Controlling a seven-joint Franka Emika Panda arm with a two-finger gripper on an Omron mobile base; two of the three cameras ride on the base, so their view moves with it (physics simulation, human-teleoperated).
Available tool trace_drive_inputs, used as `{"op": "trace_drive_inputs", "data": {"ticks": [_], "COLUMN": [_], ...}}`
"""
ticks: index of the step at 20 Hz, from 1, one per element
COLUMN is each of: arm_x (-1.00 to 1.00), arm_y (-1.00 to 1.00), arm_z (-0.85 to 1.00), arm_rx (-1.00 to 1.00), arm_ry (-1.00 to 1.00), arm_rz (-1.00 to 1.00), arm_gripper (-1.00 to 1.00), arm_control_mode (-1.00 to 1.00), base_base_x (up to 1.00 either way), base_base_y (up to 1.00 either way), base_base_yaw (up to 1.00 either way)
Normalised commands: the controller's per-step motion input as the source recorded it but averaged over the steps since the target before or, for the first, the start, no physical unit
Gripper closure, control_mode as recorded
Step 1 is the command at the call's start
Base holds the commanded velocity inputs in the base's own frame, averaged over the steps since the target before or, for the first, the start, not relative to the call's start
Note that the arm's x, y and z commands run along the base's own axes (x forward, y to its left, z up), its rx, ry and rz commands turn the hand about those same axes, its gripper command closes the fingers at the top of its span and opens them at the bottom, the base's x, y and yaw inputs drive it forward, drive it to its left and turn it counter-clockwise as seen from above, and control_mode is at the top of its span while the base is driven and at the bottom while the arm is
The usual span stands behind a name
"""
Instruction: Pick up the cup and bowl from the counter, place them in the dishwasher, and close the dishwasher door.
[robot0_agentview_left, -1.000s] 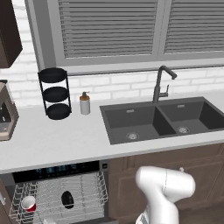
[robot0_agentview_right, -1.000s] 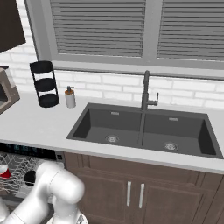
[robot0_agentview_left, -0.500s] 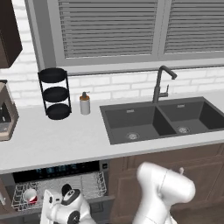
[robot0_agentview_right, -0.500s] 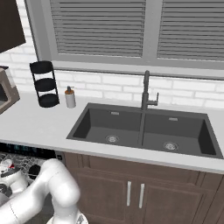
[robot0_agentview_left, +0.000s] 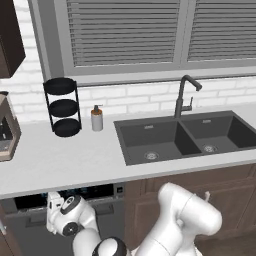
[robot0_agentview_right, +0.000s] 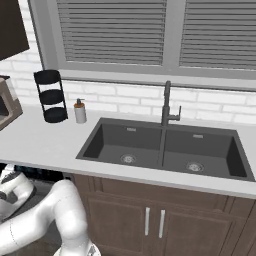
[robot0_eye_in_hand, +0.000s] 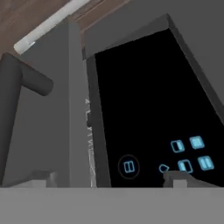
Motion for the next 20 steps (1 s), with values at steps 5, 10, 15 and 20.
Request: {"op": "trace_drive_inputs", "data": {"ticks": [5,10,15,20], "arm_x": [0.0,0.25,0.7,0.33], "arm_y": [0.3,0.42,0.35,0.24], "arm_z": [-1.0,-0.87,-0.62,-0.76], "arm_rx": [-0.3,-0.32,-0.3,-0.18], "arm_ry": [-0.41,-0.3,-0.22,-0.28], "arm_rz": [-0.5,-0.51,-0.52,-0.42], "arm_gripper": [-1.0,-1.0,-1.0,-1.0], "arm_control_mode": [-1.0,-1.0,-1.0,-1.0], "base_base_x": [0.0,0.0,0.0,0.0], "base_base_y": [0.0,0.0,0.0,0.0], "base_base_yaw": [0.0,0.0,0.0,0.0]}}
